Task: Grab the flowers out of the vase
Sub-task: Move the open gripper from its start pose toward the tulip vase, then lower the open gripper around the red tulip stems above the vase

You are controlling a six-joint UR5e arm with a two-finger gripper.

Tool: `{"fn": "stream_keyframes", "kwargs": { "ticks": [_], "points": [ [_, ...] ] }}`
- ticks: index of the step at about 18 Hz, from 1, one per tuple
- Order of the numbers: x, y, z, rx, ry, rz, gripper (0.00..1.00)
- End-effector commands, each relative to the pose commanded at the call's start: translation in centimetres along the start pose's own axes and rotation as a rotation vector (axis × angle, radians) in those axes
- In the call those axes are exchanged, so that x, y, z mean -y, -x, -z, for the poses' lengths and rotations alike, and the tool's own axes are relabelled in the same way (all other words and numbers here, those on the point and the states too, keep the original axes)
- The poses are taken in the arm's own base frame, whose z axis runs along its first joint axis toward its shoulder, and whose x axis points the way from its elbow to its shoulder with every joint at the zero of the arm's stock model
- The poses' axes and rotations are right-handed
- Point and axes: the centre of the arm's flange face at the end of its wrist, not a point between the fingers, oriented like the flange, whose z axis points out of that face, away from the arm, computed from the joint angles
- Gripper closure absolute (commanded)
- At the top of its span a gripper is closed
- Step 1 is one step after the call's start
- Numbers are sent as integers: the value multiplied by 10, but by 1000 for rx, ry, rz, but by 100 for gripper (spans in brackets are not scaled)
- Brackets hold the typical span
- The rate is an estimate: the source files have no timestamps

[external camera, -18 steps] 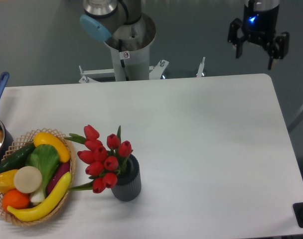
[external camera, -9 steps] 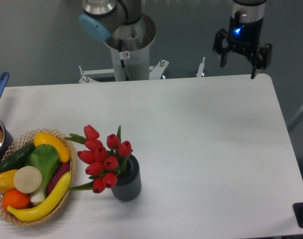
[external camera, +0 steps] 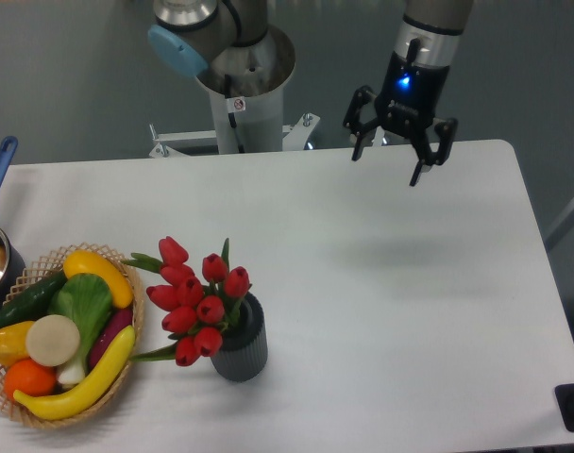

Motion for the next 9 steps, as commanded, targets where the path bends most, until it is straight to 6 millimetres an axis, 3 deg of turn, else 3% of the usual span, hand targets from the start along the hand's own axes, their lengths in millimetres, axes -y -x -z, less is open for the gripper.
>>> {"fn": "stream_keyframes", "kwargs": {
  "ticks": [4,9],
  "points": [
    [30,-13,-35,-53,-37,-81,0],
    [50,-17,-77,-102,-131,-153,0]
  ]
}}
